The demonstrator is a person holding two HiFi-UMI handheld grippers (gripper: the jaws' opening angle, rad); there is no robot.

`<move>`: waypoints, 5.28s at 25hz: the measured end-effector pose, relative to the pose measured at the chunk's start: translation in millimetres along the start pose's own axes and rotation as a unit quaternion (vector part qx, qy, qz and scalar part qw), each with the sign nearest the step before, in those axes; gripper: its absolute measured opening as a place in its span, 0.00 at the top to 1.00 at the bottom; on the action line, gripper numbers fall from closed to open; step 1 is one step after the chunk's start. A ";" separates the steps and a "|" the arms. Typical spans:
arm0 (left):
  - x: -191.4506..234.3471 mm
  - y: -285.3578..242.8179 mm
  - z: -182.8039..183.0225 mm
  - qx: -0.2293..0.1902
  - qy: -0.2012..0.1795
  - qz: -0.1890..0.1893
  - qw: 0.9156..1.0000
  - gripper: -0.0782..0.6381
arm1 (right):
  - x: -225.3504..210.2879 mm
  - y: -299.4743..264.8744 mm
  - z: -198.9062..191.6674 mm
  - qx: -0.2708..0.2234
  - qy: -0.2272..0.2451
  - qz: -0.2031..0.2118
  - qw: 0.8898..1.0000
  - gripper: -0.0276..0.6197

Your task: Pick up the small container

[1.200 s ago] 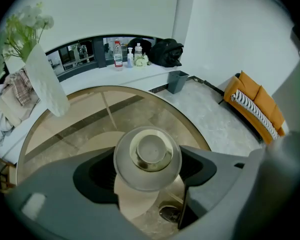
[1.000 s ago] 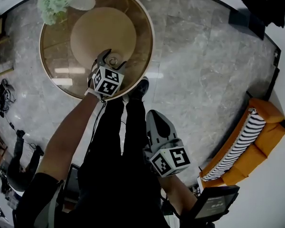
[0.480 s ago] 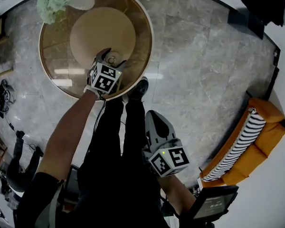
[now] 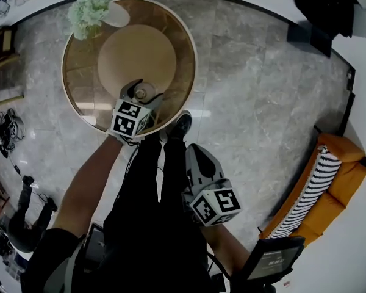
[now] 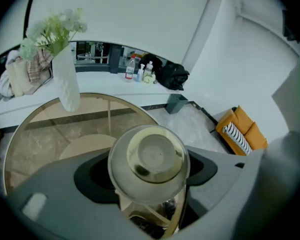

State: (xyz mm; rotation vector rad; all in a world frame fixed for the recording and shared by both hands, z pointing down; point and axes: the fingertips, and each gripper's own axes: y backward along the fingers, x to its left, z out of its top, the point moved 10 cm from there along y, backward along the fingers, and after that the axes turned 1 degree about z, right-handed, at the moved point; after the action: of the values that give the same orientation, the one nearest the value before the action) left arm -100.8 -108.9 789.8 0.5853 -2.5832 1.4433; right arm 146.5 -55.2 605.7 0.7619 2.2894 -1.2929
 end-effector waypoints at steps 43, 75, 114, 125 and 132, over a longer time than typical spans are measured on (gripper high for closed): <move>-152.9 368.8 74.0 -0.211 0.114 -0.089 0.967 0.41 | 137.3 148.8 68.7 -0.139 0.092 0.071 0.983 0.96; -149.3 412.7 98.3 -0.259 0.072 -0.091 0.959 0.41 | 163.6 171.4 98.4 -0.182 0.129 0.067 0.972 0.96; -172.2 404.5 85.2 -0.242 -0.016 -0.064 0.968 0.41 | 196.5 192.3 87.7 -0.223 0.270 0.115 0.930 0.96; -177.2 405.9 83.8 -0.242 -0.029 -0.061 0.968 0.41 | 196.6 195.1 84.4 -0.226 0.267 0.117 0.929 0.96; -175.8 405.8 83.7 -0.241 -0.035 -0.061 0.968 0.41 | 198.9 194.8 83.9 -0.215 0.266 0.123 0.932 0.96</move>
State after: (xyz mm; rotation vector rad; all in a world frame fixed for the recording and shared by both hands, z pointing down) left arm -91.6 58.6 372.2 0.7099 -2.7470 0.7233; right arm 122.9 6.4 322.5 1.2985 2.6324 -0.4710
